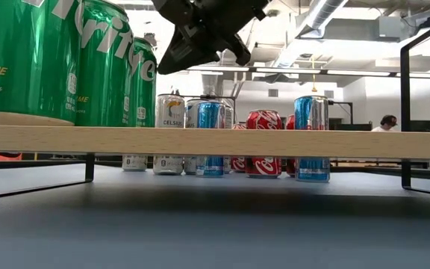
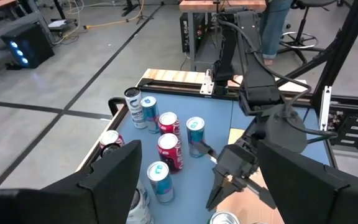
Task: Place canned beverage on shelf
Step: Put the green soda can on the shelf aligned with the other green soda cans
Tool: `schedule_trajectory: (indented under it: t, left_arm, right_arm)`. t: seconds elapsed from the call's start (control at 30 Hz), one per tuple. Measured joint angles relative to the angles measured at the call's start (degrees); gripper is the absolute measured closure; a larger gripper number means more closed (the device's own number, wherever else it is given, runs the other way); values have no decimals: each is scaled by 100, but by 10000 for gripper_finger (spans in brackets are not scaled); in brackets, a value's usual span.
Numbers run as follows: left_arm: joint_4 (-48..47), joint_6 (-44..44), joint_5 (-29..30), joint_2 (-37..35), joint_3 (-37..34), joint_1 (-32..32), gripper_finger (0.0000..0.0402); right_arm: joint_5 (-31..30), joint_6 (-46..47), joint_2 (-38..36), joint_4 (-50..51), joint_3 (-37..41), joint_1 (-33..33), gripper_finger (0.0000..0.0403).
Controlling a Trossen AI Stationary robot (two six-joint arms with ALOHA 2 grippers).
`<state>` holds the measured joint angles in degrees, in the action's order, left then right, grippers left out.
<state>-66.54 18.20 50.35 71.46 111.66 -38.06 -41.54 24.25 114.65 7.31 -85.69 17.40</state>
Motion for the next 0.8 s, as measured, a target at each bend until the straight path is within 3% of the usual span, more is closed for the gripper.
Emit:
schedule_trajectory:
  t: [0.37,0.8]
  left_arm:
    - [0,-116,0,0,0,0,97]
    - [0,-146,0,0,0,0,97]
  right_arm:
    - [560,-399,0,-221,0,-64,403]
    - [560,-545,0,-260,0,-139,403]
